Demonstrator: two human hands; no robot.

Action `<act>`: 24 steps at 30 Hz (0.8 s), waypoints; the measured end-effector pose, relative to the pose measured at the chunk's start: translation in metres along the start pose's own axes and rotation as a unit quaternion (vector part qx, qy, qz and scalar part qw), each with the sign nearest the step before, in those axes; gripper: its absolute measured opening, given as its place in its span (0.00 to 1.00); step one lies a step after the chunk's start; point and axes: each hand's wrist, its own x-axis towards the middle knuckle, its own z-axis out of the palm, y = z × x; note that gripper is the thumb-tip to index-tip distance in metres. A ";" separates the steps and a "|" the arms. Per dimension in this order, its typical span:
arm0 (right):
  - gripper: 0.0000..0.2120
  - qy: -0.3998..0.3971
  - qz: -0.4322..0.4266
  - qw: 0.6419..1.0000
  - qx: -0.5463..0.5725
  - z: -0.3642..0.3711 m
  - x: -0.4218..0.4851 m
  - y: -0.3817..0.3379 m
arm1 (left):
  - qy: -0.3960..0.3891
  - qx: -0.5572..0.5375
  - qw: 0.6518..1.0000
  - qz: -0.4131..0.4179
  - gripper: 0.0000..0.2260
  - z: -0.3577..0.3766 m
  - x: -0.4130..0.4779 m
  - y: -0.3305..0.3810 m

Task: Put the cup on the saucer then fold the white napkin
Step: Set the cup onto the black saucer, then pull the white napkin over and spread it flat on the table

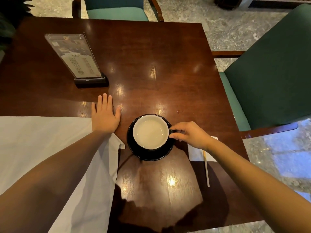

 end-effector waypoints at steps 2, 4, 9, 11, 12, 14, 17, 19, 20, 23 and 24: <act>0.15 -0.002 0.001 1.000 -0.009 0.000 0.001 0.000 | -0.002 0.001 1.000 0.001 0.27 0.000 0.000 0.000; 0.15 -0.007 -0.002 1.000 -0.025 0.000 0.002 0.000 | -0.001 0.004 1.000 0.003 0.27 0.000 0.000 -0.001; 0.14 -0.022 0.006 1.000 -0.018 -0.003 0.004 -0.002 | -0.011 0.006 1.000 0.008 0.27 -0.004 0.000 0.000; 0.15 -0.034 0.026 0.999 0.001 -0.008 0.005 -0.005 | -0.037 0.012 0.999 0.004 0.27 -0.007 0.001 0.001; 0.15 -0.045 0.038 0.998 0.018 -0.011 0.005 -0.009 | -0.055 0.014 0.998 0.002 0.28 -0.009 0.003 0.001; 0.16 -0.073 0.064 0.994 0.056 -0.018 0.005 -0.016 | -0.101 0.012 0.995 -0.004 0.29 -0.017 0.006 0.001; 0.12 -0.089 0.105 0.988 0.066 -0.031 0.007 -0.025 | -0.189 0.020 0.982 0.015 0.31 -0.040 0.016 -0.004; 0.10 -0.092 0.128 0.986 0.048 -0.041 0.014 -0.037 | -0.247 0.000 0.968 0.037 0.28 -0.066 0.020 -0.008; 0.10 -0.096 0.144 0.985 0.025 -0.046 0.021 -0.045 | -0.274 -0.006 0.960 0.049 0.25 -0.079 0.019 -0.012; 0.16 -0.132 0.195 0.970 -0.058 -0.058 0.046 -0.084 | -0.346 0.018 0.935 0.076 0.21 -0.111 0.009 -0.026; 0.17 -0.153 0.206 0.962 -0.090 -0.060 0.055 -0.101 | -0.360 0.019 0.930 0.071 0.22 -0.119 0.005 -0.035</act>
